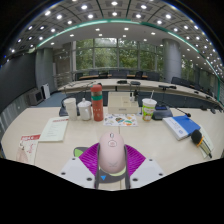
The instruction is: Arrange mouse
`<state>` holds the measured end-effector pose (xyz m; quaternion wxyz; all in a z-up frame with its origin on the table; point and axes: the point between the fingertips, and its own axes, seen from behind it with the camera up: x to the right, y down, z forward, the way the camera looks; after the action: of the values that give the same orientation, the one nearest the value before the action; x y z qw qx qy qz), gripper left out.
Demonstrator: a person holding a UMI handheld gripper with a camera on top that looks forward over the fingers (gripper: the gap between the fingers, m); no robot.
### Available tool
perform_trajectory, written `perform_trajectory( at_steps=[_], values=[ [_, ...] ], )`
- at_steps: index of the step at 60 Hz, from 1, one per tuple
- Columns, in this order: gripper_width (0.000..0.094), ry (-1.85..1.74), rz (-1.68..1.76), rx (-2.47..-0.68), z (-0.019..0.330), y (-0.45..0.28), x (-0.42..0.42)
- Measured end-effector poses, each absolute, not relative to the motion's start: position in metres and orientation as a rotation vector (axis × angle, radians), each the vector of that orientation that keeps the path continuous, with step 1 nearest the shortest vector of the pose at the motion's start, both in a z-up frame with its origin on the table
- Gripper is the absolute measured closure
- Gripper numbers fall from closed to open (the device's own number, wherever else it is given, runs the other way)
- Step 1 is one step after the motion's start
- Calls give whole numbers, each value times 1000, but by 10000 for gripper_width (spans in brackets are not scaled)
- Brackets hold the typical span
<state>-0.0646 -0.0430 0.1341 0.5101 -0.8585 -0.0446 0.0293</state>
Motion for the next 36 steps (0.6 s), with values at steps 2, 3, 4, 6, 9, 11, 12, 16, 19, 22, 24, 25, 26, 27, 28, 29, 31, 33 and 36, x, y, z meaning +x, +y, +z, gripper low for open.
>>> perform_trajectory(
  at_steps=[2,3,4,6,9,11,12,16,19,22,24,25,26,27,28,29,31,33,36],
  values=[
    [597,-117,77,-2093,120,-36,-74],
    [596,-122,82,-2106,111,-34,-79],
    [597,-126,88,-2119,104,-31,-84],
    [596,-128,101,-2135,89,-26,-92],
    [595,-134,107,-2162,69,-18,-100],
    [593,-134,102,-2182,56,-15,-102],
    [593,-134,100,-2193,50,-14,-103],
    [590,-121,111,-2231,26,-12,-108],
    [561,-114,108,-2254,13,-11,-108],
    [528,-116,106,-2270,3,-11,-108],
    [501,-119,119,-2285,-2,-12,-109],
    [486,-120,125,-2293,-5,-13,-110],
    [472,-123,132,-2302,-7,-14,-111],
    [457,-127,139,-2309,-8,-15,-112],
    [443,-130,141,-2310,-9,-16,-112],
    [422,-134,140,-2307,-8,-16,-112],
    [318,-146,129,-2307,-6,-18,-111],
    [157,-159,121,-2309,-1,-21,-110],
    [90,-175,105,-2299,10,-25,-110]
  ],
)
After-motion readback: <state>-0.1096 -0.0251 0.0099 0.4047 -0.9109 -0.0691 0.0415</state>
